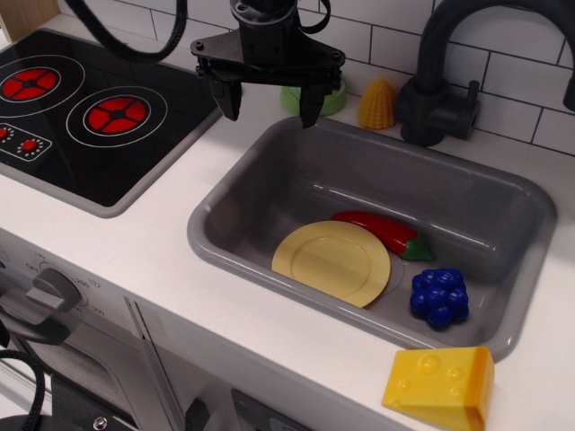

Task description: Put blueberries on plate sink

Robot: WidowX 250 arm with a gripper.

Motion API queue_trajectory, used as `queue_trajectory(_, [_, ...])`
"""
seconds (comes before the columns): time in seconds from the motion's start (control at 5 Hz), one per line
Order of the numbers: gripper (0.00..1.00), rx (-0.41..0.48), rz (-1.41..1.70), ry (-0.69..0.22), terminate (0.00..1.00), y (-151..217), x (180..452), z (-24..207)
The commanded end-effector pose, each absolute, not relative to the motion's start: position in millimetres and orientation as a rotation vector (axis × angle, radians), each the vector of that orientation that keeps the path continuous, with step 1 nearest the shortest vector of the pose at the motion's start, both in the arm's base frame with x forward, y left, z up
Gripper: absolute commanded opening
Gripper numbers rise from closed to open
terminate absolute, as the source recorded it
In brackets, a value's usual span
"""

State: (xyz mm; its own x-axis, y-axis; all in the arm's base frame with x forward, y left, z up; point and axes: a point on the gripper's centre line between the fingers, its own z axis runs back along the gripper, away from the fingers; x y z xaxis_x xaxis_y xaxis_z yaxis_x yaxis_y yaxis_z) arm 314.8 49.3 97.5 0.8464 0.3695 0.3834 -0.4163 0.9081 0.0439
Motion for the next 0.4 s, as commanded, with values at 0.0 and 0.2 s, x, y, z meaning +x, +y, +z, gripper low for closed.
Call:
queue_trajectory(0.0, [1.00, 0.127, 0.416, -0.378, 0.00, 49.3, 314.8, 97.5])
queue_trajectory(0.2, [1.00, 0.103, 0.377, -0.325, 0.00, 18.5, 306.6, 89.1])
